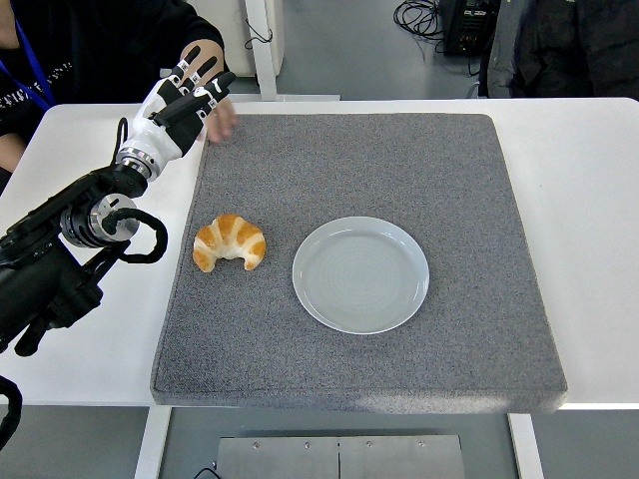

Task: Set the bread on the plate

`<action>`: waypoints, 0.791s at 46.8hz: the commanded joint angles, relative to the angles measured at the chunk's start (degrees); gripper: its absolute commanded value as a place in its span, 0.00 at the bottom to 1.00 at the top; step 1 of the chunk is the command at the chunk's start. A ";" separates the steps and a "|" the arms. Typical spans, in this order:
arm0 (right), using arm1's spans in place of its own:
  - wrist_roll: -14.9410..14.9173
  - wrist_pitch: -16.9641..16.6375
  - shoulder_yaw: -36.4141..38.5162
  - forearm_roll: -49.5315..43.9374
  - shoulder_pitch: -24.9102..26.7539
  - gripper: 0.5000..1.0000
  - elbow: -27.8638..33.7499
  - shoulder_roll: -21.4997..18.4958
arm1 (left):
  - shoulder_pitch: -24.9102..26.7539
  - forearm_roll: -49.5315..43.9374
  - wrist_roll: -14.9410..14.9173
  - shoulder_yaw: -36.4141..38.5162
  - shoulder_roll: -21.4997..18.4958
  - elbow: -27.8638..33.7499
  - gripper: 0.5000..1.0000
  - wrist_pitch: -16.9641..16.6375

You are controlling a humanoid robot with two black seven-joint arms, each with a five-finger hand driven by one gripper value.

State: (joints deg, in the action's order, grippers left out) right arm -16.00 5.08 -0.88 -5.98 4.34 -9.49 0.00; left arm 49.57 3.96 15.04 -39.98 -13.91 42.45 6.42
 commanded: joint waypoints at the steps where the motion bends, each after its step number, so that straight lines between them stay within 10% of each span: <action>1: 0.00 0.02 0.00 0.00 -0.03 1.00 0.09 0.00 | 0.00 0.00 0.17 -0.01 0.02 -0.26 0.95 0.00; 37: 0.00 0.02 0.00 0.00 -0.03 1.00 0.00 0.00 | 0.00 0.00 0.26 -0.09 0.38 -0.44 0.95 0.00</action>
State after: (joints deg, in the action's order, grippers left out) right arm -16.00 5.11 -0.88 -5.98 4.31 -9.49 0.00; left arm 49.60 3.96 15.29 -40.06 -13.45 42.01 6.41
